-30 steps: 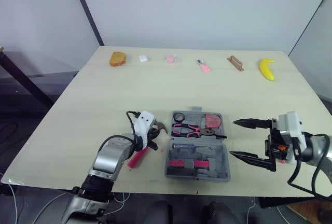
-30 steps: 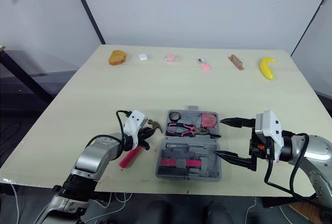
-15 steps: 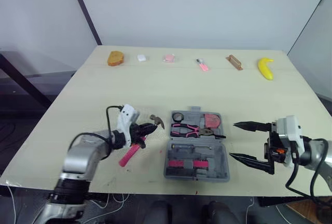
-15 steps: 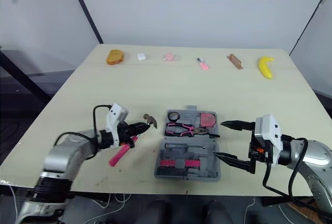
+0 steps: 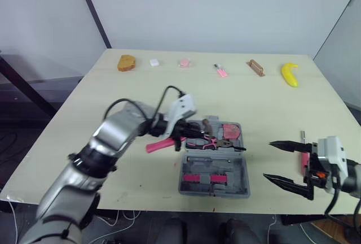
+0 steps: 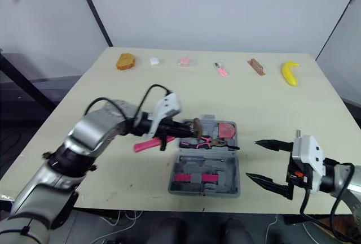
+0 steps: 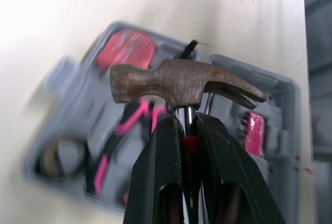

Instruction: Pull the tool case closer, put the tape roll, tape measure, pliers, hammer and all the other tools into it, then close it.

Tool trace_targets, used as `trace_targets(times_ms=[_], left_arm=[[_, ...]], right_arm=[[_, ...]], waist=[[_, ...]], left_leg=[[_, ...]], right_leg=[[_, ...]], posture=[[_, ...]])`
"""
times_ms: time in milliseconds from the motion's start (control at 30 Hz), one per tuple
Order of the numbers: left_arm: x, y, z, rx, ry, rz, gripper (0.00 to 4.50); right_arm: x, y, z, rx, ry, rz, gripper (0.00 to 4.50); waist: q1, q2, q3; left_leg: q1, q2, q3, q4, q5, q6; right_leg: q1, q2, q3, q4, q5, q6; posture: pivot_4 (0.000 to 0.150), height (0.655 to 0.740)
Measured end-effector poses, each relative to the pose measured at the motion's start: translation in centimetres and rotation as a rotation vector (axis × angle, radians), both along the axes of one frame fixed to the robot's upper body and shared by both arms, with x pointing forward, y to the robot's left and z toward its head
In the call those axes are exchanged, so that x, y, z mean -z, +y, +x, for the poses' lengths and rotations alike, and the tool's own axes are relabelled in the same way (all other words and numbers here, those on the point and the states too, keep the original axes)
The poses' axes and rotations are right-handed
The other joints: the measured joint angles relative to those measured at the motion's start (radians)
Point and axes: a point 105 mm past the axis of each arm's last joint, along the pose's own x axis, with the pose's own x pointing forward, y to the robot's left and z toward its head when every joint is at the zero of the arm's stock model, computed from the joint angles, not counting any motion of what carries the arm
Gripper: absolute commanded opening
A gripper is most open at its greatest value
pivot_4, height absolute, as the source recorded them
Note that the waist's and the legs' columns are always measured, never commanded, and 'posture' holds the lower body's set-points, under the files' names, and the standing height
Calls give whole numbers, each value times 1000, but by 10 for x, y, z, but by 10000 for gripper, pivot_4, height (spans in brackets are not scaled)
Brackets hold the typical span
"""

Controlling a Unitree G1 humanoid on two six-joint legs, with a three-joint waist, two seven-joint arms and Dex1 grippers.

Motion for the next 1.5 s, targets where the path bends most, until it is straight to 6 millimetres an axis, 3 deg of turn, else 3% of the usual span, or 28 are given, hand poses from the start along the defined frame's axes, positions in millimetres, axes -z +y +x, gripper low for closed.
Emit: trace_targets(times_ms=[100,167,567,933,1333,1500], left_arm=[[10,-32,-5,81,39,56,245],[17,-42,-11,106,61,86,245],[52,-37,-41,129,96,344,245],[61,-56,-49,163,45,355,245],[72,-63,-41,156,-11,383,245],[82,-68,-46,179,-17,391,245]], right_arm=[[3,-5,-3,20,15,-14,45000],[4,-9,-5,38,21,-20,45000],[7,-26,-13,79,52,-61,45000],[7,-35,-15,61,77,-98,45000],[1,-40,-17,58,74,-129,45000],[-2,-42,-16,37,86,-147,45000]], waist=[[-5,0,0],[-15,0,0],[-18,2,1],[-18,2,1],[-18,2,1],[-18,2,1]], left_leg=[[0,0,0,0,0,0],[0,0,-1,0,0,0],[0,0,-2,0,0,0],[0,0,-2,0,0,0],[0,-1,-2,0,0,0],[0,-1,-2,0,0,0]], right_leg=[[0,1,1,0,0,0],[0,1,1,0,0,0],[0,0,1,1,0,0],[0,0,1,1,0,0],[0,0,1,1,0,0],[0,0,2,1,0,0]], posture=[[1500,7400],[1500,7400],[1500,7400],[1500,7400],[1500,7400],[1500,7400]])
